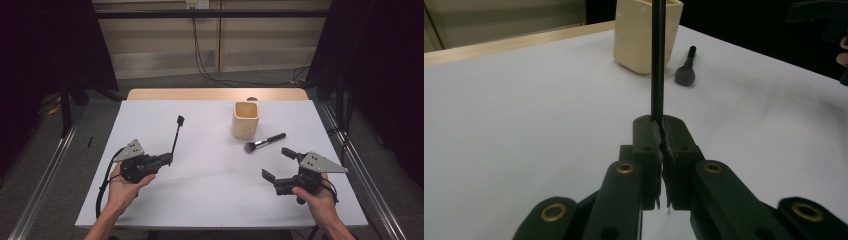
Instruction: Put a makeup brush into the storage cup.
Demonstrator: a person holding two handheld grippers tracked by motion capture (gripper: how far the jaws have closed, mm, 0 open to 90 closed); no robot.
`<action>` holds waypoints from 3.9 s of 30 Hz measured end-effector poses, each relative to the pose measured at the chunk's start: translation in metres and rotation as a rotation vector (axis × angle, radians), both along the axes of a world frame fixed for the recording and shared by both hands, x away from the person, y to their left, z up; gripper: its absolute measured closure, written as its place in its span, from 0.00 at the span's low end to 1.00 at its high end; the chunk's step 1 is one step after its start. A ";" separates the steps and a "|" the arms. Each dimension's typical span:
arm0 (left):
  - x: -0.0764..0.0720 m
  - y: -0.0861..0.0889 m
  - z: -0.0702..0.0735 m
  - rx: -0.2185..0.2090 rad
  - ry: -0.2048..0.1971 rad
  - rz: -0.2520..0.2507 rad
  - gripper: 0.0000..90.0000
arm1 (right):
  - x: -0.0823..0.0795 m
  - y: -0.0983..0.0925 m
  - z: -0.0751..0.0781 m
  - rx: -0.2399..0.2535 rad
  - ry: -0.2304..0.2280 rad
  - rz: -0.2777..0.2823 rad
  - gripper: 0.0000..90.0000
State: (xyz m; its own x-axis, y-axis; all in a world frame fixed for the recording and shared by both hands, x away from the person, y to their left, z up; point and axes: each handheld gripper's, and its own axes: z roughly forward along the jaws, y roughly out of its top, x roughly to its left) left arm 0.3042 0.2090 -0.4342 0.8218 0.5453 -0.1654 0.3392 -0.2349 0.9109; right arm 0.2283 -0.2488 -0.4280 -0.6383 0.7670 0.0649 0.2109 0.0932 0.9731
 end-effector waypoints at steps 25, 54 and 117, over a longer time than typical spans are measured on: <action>0.004 -0.049 0.003 -0.002 -0.015 -0.106 0.95 | 0.034 0.058 0.015 0.029 -0.005 0.150 0.03; 0.005 -0.100 -0.003 -0.025 -0.013 -0.189 0.95 | 0.062 0.097 0.019 0.070 0.063 0.250 0.10; -0.003 -0.124 -0.021 -0.008 -0.013 -0.229 0.82 | 0.065 0.092 0.013 0.133 0.120 0.307 0.96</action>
State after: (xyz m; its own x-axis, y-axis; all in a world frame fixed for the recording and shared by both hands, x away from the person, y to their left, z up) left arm 0.3007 0.0852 -0.4550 0.9259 0.3433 -0.1576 0.2661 -0.2966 0.9172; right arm 0.2936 -0.1566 -0.4154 -0.8193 0.5207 0.2398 0.3063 0.0441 0.9509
